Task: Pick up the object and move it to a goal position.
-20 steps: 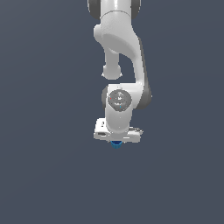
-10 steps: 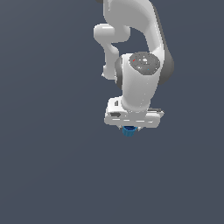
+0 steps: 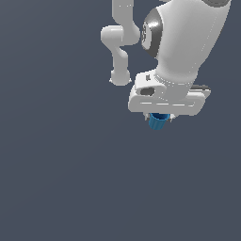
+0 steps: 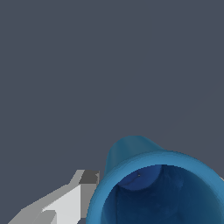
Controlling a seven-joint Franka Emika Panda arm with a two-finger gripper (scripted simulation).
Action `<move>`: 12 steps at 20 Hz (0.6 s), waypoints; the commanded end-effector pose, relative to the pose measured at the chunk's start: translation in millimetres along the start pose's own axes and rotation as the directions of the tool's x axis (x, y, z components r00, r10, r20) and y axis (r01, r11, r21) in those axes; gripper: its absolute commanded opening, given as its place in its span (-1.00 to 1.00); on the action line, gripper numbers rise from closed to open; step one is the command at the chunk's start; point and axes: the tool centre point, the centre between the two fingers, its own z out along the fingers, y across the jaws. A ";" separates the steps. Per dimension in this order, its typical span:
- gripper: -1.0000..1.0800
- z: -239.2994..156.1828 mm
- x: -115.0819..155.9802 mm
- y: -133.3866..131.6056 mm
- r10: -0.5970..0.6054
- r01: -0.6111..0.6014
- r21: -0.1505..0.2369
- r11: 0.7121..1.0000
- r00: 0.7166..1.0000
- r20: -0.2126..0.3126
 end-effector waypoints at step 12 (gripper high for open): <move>-1.00 -67.6 -7.4 -32.8 0.001 -0.001 0.001 1.000 1.000 0.000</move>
